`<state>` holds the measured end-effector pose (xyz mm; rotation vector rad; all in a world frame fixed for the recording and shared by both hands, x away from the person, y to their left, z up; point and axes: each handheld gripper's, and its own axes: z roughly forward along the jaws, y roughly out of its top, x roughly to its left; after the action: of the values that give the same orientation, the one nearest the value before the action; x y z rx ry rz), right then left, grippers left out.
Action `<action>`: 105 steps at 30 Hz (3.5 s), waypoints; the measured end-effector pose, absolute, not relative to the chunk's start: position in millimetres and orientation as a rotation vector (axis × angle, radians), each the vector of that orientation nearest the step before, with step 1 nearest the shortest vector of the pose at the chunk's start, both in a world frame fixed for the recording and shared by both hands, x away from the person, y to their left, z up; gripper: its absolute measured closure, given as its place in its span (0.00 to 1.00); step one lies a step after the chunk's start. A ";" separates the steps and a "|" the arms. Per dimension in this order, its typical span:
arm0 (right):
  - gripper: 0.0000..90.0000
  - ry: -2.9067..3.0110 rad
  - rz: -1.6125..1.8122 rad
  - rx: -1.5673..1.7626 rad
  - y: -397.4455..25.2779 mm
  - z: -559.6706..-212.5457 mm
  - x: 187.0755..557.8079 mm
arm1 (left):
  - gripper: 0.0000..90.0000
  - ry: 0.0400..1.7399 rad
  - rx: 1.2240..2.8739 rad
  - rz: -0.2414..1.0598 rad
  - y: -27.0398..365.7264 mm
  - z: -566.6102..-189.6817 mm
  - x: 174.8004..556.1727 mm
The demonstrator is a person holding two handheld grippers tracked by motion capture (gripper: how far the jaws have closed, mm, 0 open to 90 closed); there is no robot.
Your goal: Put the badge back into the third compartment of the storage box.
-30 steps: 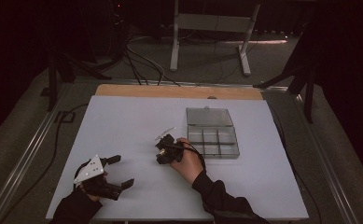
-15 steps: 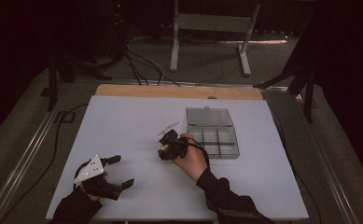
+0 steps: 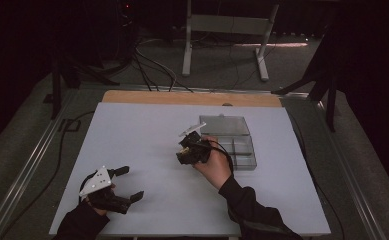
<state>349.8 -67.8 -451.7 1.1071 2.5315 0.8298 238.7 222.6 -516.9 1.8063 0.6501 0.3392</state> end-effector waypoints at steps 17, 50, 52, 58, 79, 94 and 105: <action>0.53 2.479 0.804 1.164 -100.0 -441.4 358.1 | 0.00 0.653 1.807 0.339 222.7 -517.0 238.9; 0.53 2.333 0.758 1.342 -184.9 -430.7 368.6 | 0.00 0.653 1.812 0.340 221.9 -516.7 238.6; 0.53 2.321 0.737 1.349 -191.5 -430.7 370.0 | 0.00 0.653 1.817 0.342 221.7 -517.0 238.4; 0.53 2.289 0.715 1.383 -206.7 -429.9 373.8 | 0.00 0.652 1.816 0.341 221.6 -517.0 238.4; 0.53 2.201 0.678 1.517 -244.4 -440.3 388.0 | 0.00 0.653 1.817 0.341 221.5 -517.0 238.4; 0.53 2.231 0.645 1.542 -240.7 -462.8 395.3 | 0.00 0.653 1.820 0.339 221.3 -517.6 239.0; 0.53 2.240 0.634 1.534 -237.9 -473.3 400.7 | 0.00 0.652 1.822 0.338 221.2 -517.8 238.7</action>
<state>400.7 -237.9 -473.3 1.5344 2.2403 0.6344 238.7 221.2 -517.8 1.8219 0.6521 0.3378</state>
